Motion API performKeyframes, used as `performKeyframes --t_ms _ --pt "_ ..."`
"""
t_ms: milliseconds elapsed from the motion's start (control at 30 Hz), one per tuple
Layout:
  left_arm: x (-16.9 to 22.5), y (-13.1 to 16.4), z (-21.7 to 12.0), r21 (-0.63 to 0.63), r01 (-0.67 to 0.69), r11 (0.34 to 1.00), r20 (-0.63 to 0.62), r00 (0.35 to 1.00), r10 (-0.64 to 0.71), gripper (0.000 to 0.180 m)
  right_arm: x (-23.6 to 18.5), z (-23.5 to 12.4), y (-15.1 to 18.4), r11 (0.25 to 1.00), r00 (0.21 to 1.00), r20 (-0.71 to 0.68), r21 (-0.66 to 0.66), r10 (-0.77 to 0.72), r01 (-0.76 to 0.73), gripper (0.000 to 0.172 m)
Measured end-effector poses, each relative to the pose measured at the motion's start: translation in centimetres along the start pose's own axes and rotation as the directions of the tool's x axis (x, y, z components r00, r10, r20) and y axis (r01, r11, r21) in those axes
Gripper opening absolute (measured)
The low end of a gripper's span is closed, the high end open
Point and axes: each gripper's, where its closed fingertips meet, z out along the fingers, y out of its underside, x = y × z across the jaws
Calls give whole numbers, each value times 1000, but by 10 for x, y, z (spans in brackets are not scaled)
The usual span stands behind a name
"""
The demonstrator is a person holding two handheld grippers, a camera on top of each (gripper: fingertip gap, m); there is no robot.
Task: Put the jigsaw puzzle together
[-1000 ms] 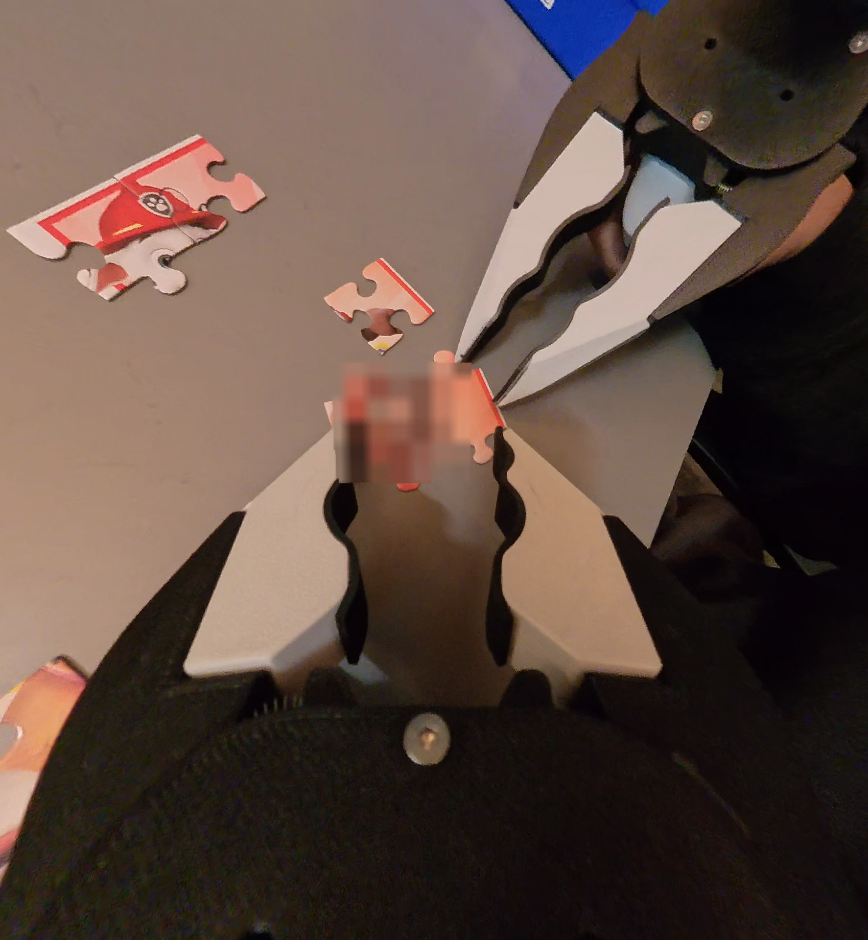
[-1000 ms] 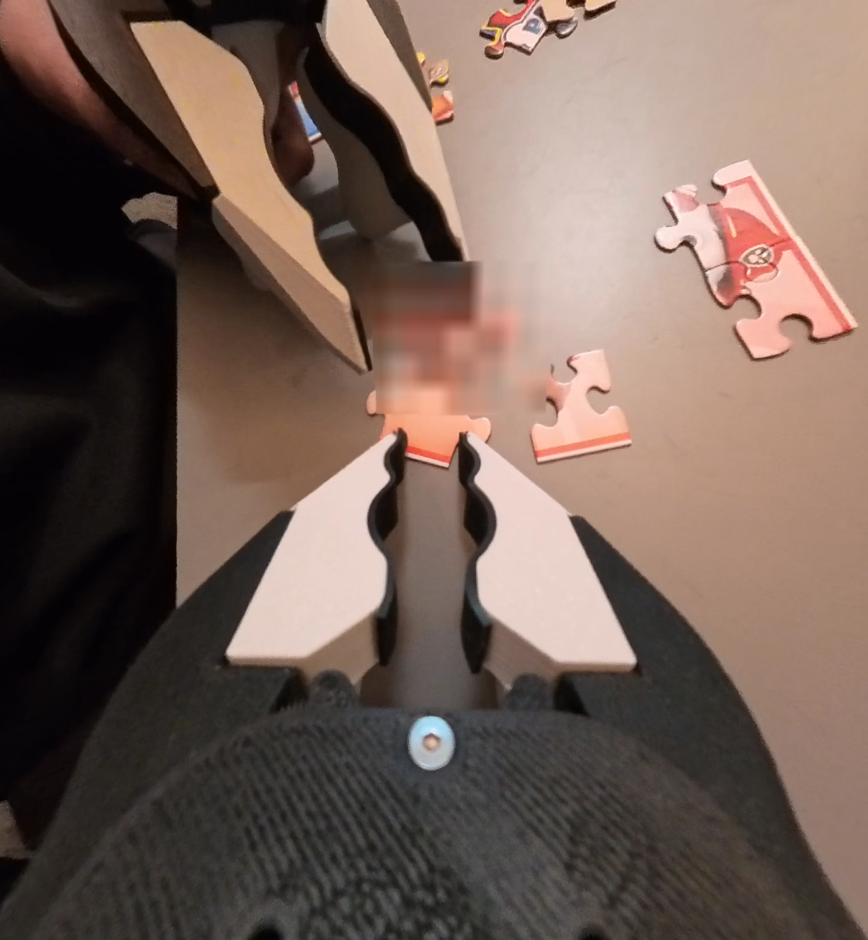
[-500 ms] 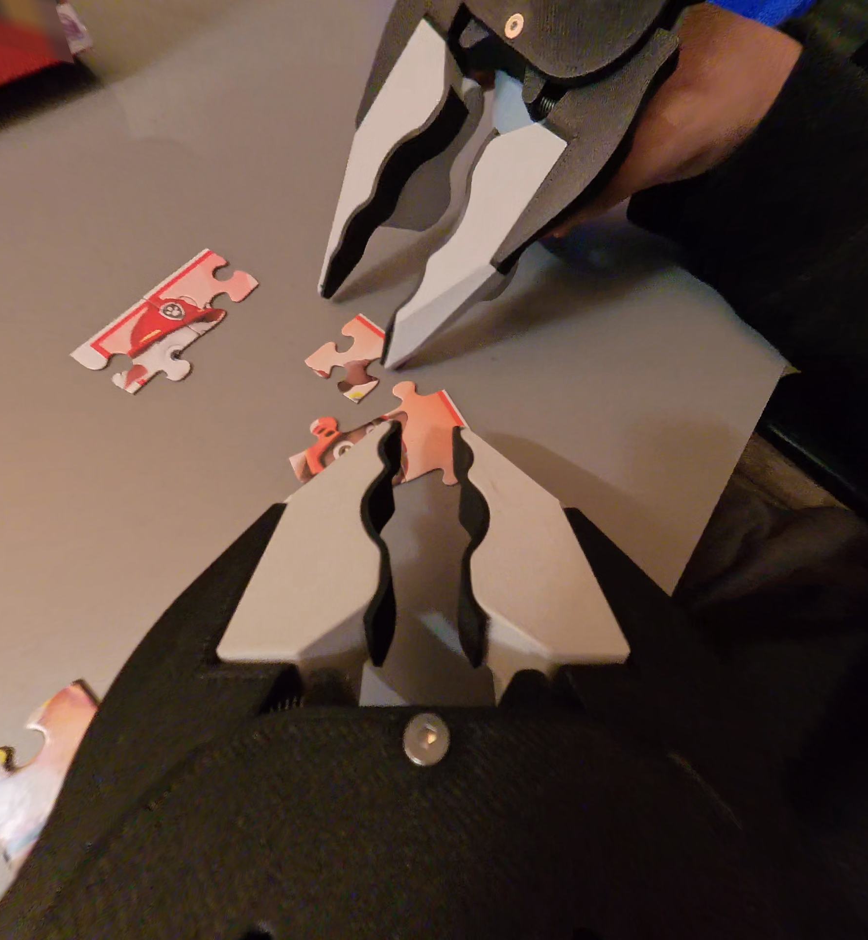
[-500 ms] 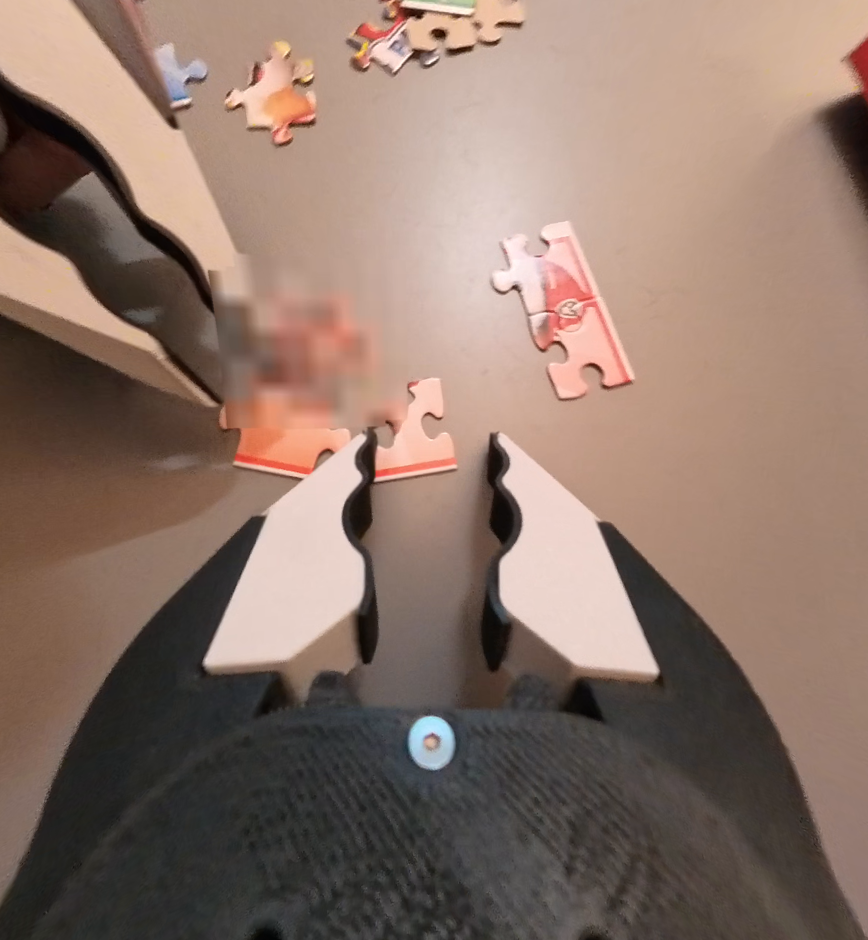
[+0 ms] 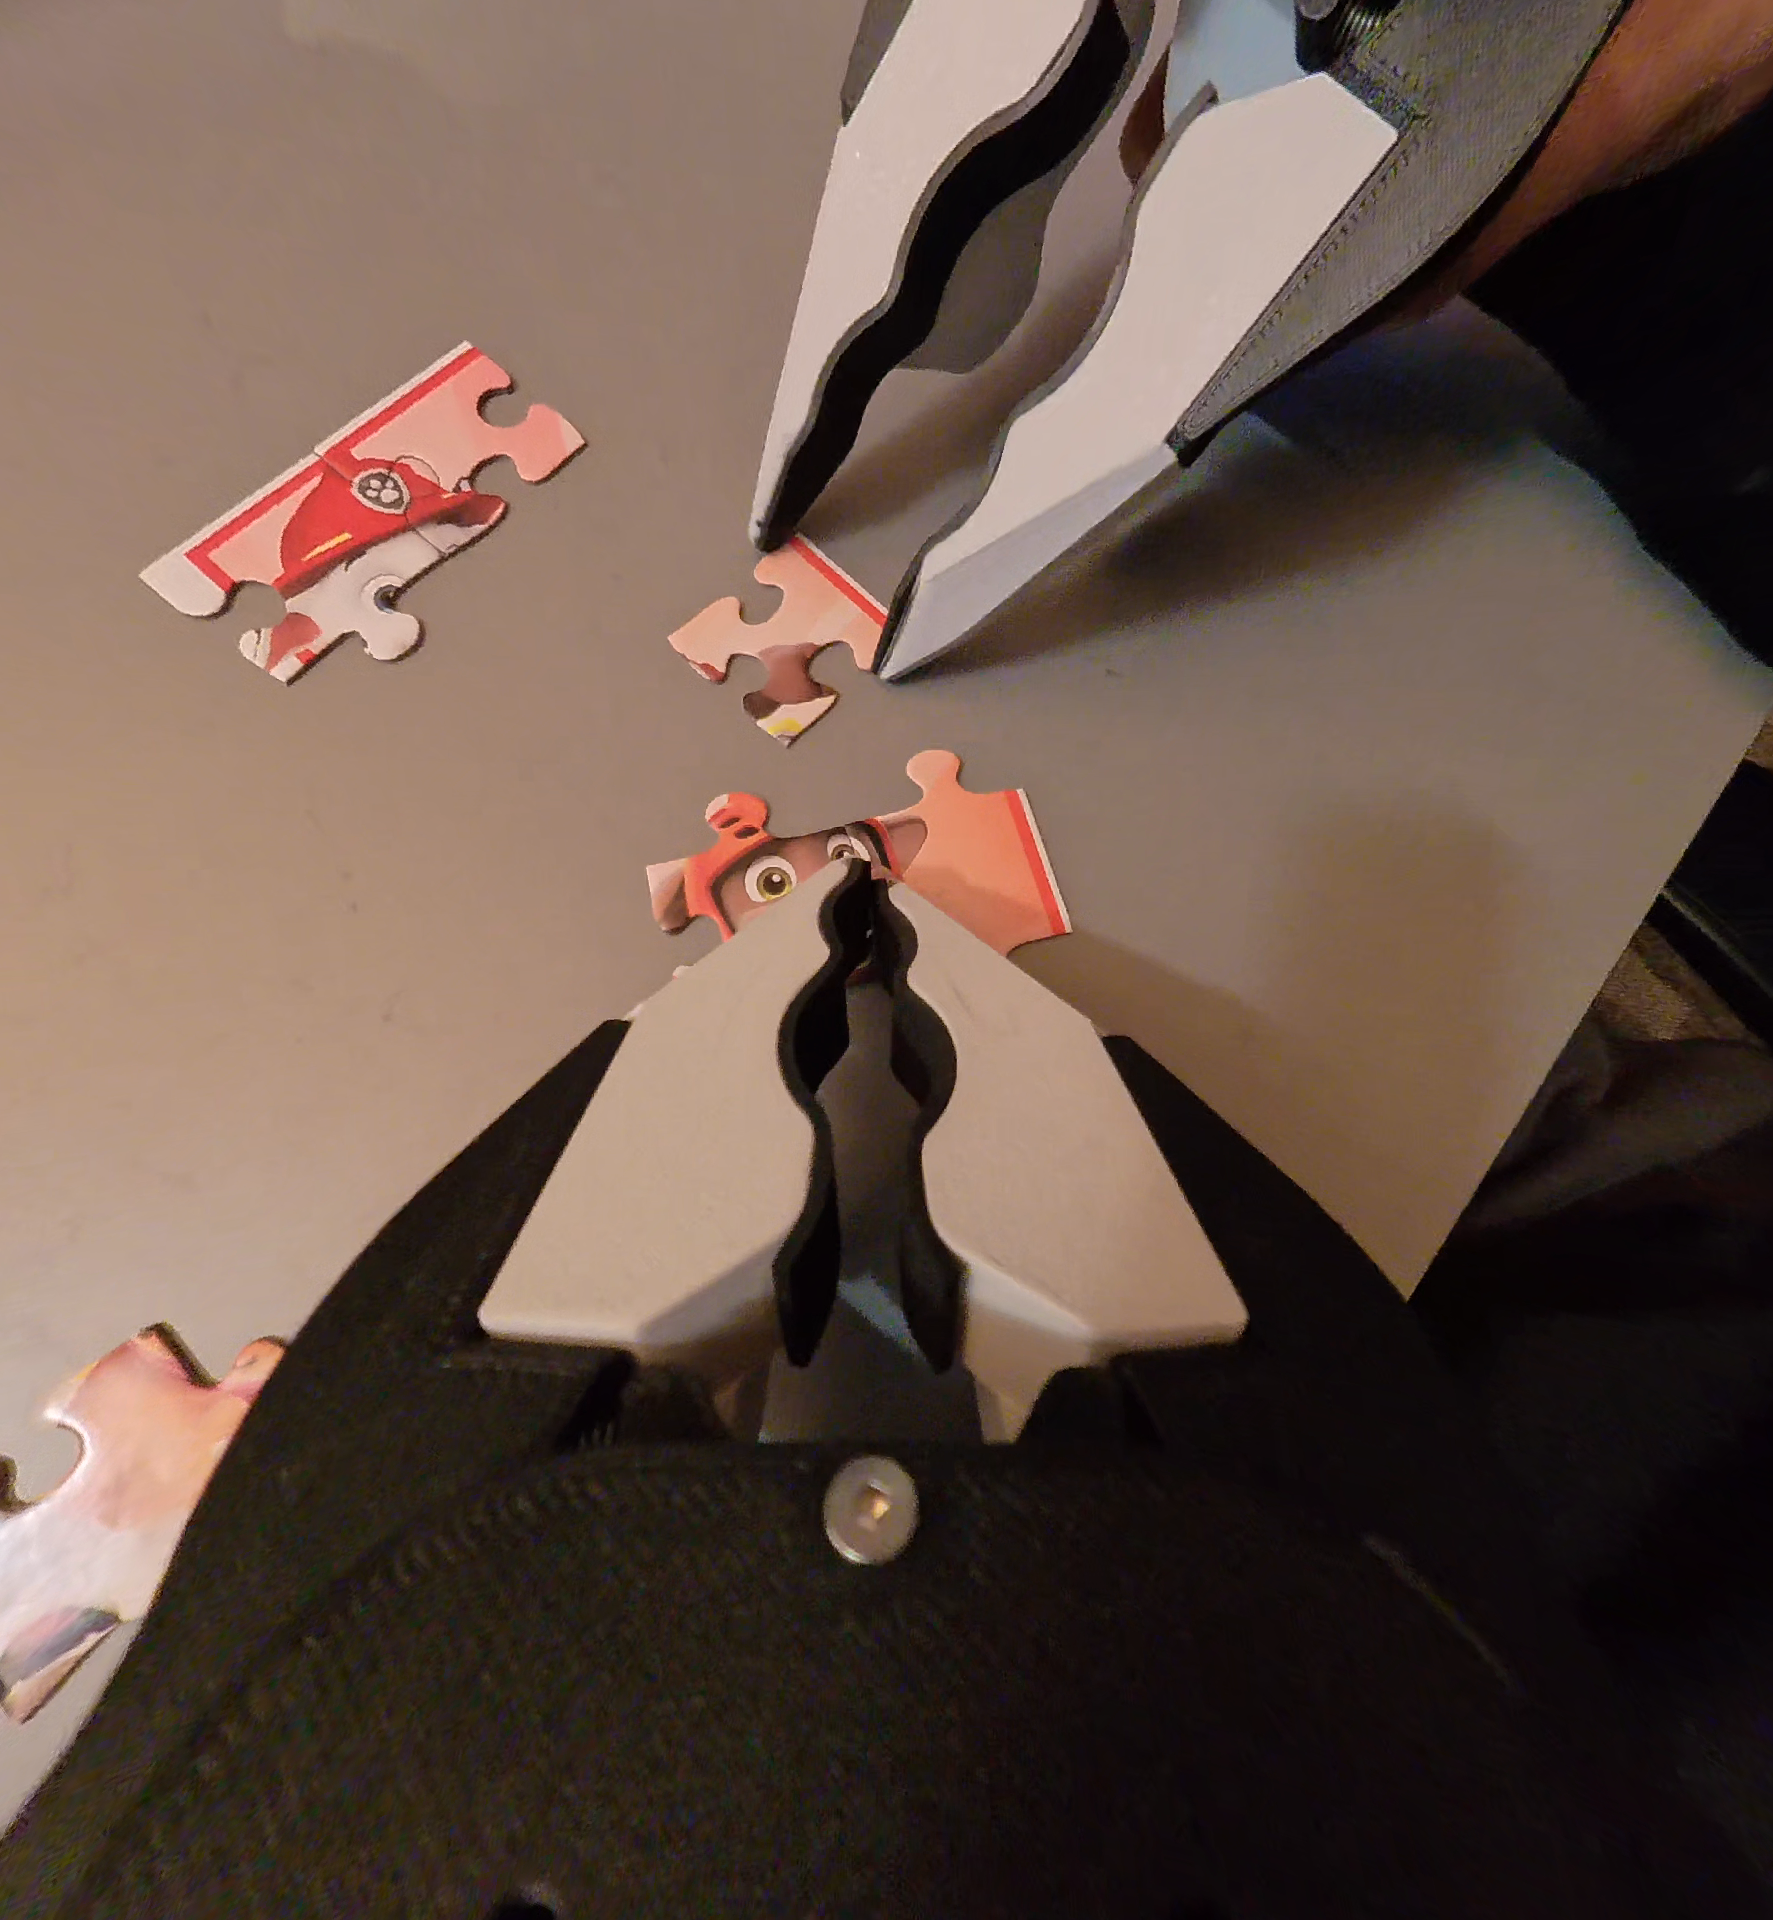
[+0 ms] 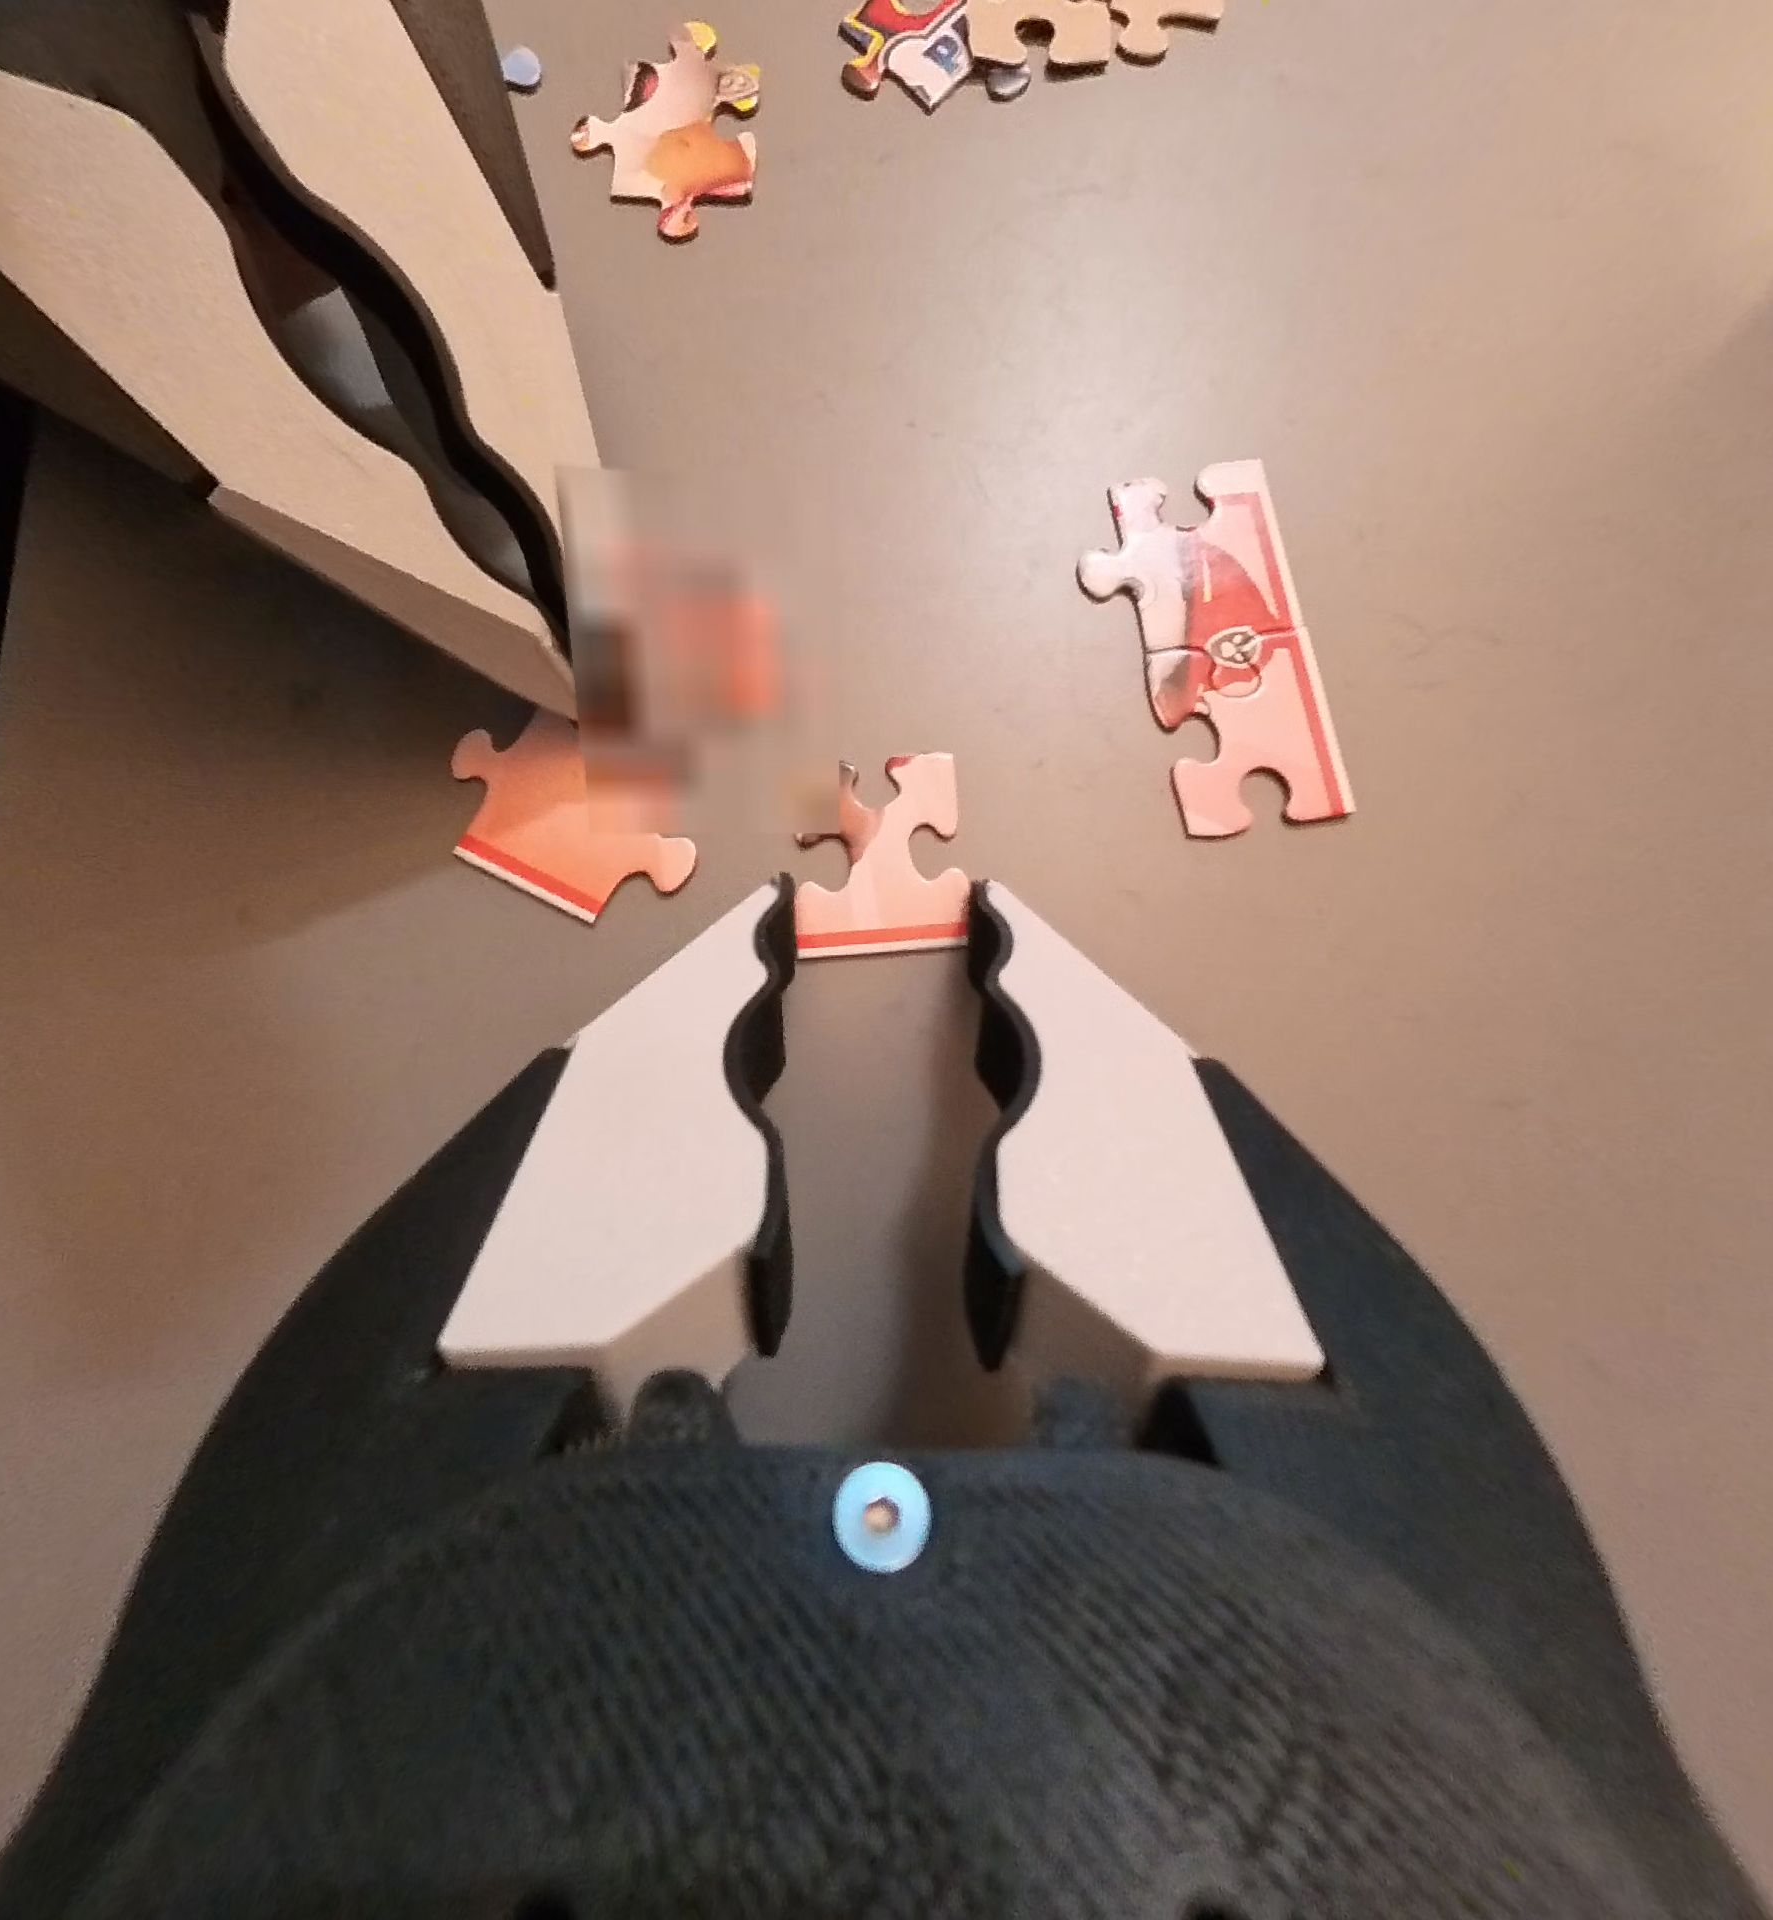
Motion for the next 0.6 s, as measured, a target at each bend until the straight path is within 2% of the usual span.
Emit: performKeyframes --t_ms 133,233,300,333,433,600 --pt "0 0 0 0 9 1000 -7 1000 -9 0 -2 0 0 1000 1000 -20 3 21 -21 31" --pt "0 0 0 0 9 1000 -7 1000 -9 0 -8 -2 -2 994 995 1 36 103 -103 31" --pt "0 0 0 0 12 1000 -10 1000 -12 0 -10 -6 -4 986 989 0 69 151 -151 20" --pt "0 0 0 0 15 1000 -12 1000 -15 0 -12 -8 -4 983 986 -9 80 168 -167 20" --pt "0 0 0 0 25 1000 -22 999 -25 0 -19 -9 2 978 978 -46 57 203 -201 25" --pt "0 0 0 -3 34 999 -36 999 -34 0 -8 -11 -1 989 980 -141 49 142 -136 39"
